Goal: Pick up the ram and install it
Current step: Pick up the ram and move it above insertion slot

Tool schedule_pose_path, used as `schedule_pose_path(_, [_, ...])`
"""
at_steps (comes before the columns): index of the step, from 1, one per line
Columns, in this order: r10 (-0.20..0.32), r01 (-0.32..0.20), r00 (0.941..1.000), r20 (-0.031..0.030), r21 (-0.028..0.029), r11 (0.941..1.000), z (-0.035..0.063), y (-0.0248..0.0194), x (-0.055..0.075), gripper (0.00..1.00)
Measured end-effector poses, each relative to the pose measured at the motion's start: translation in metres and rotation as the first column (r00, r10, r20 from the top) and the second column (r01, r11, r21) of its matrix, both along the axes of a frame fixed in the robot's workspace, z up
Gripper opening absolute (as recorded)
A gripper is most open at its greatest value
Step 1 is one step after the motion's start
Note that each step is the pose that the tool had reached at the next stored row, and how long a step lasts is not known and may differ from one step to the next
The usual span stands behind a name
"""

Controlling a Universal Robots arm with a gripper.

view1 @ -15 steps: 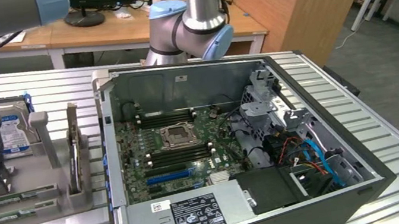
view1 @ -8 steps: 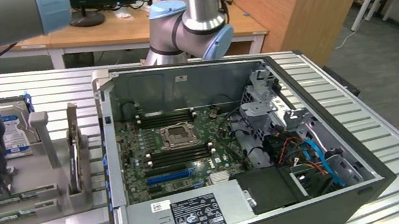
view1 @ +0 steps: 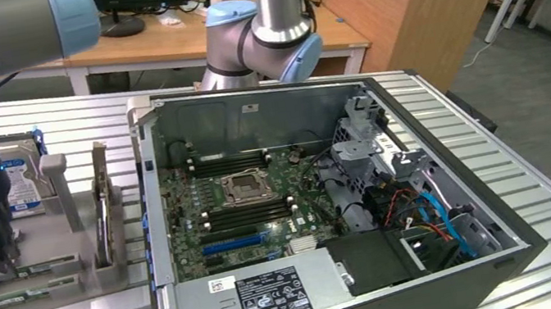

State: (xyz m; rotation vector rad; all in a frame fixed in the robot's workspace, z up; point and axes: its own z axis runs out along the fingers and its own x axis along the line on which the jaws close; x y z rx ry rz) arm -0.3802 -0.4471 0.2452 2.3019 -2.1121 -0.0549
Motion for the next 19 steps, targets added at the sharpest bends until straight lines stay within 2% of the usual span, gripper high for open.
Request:
schedule_pose_path(5, [0.0,0.0,1.0,0.0001,0.0001,1.0,-0.0002,-0.0051,0.0,0.36])
schedule_pose_path(10, [0.0,0.0,1.0,0.0004,0.0003,1.0,-0.0019,-0.0051,0.0,0.36])
schedule_pose_path(19, [0.0,0.0,1.0,0.0002,0.0002,1.0,-0.018,-0.0053,0.0,0.36])
